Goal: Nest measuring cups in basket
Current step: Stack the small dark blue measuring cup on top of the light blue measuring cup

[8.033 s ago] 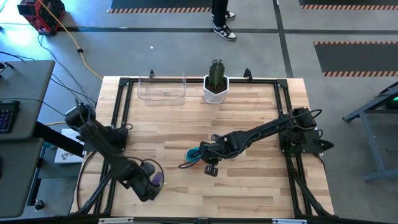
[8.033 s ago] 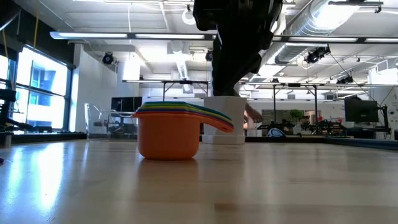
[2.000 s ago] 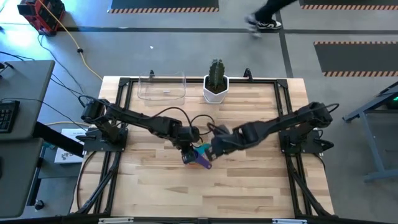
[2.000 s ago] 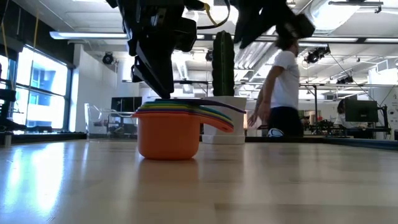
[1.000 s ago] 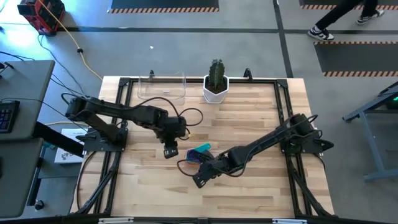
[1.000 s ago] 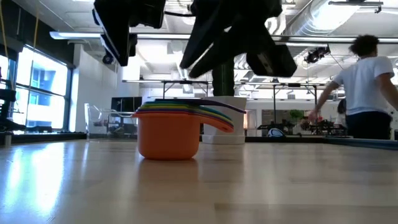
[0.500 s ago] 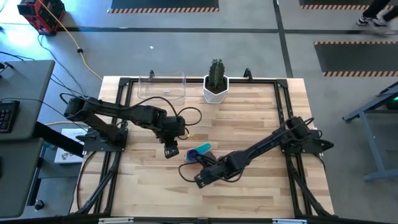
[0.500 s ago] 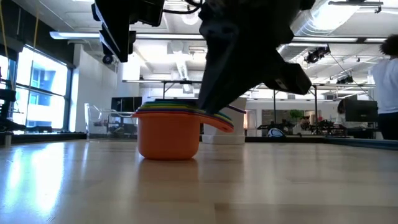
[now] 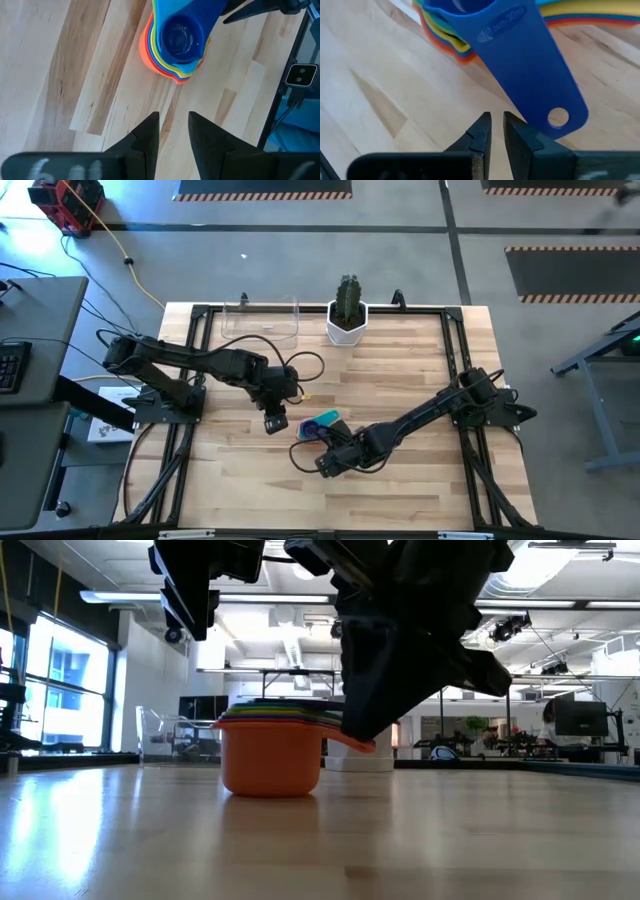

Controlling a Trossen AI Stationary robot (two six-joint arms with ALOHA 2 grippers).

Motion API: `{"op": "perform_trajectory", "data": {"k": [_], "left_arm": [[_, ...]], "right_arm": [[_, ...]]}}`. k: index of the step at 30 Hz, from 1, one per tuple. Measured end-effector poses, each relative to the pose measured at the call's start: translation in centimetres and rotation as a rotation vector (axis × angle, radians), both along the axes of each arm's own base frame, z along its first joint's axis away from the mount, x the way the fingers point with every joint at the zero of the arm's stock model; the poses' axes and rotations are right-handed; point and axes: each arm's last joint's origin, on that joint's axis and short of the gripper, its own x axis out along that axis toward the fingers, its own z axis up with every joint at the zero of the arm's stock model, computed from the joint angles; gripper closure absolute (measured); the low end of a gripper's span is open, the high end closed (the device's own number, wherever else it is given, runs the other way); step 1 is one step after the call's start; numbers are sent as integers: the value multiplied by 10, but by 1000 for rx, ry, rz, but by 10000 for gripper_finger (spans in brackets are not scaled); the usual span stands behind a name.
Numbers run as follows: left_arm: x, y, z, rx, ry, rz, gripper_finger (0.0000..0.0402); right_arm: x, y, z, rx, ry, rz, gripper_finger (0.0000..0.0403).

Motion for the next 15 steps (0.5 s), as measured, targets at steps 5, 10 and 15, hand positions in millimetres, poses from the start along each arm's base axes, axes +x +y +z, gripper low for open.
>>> {"op": "perform_trajectory", "data": {"k": [5, 10, 15], "left_arm": [[0, 0, 0, 0, -1, 0, 307], [0, 0, 0, 0, 0, 0, 307], [0, 0, 0, 0, 0, 0, 307]], "right_arm": [[0, -4, 0, -41, 3, -24, 362], [-1, -13, -2, -65, 49, -43, 362], [0, -20, -3, -80, 62, -38, 362]]}}
